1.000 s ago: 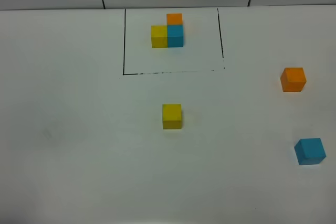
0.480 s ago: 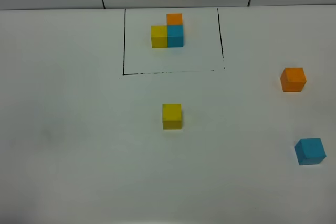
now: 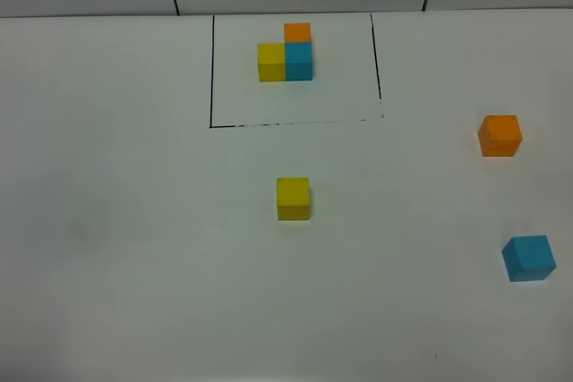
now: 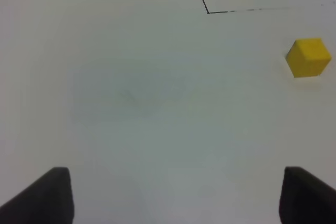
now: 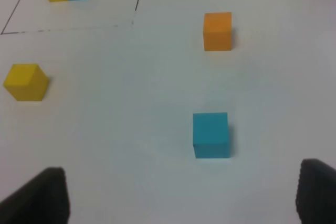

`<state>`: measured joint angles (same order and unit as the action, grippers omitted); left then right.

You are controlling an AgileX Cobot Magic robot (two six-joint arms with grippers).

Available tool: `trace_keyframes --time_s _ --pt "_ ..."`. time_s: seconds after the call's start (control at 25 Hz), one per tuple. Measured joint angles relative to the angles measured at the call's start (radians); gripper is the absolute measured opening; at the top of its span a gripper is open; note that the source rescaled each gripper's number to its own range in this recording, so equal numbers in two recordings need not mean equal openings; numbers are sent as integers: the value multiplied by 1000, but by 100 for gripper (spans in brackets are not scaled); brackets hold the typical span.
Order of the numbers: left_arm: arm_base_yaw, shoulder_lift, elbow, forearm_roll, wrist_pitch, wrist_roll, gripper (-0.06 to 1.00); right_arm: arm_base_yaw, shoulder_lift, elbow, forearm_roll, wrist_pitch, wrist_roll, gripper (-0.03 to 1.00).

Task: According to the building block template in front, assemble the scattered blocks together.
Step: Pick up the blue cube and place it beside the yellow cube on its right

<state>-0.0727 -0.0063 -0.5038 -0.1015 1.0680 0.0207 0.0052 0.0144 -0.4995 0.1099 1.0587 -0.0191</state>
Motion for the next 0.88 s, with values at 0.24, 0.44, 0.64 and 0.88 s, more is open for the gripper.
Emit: trace_keyframes --time_s 0.24,0.44,0.64,0.88 --pt "1 0 1 0 0 0 81 0 0 0 0 0 0 75" --pt "1 0 1 0 1 0 81 0 0 0 0 0 0 75" --pt "2 0 1 0 1 0 81 0 0 0 0 0 0 75" --pt "2 0 1 0 1 0 81 0 0 0 0 0 0 75"
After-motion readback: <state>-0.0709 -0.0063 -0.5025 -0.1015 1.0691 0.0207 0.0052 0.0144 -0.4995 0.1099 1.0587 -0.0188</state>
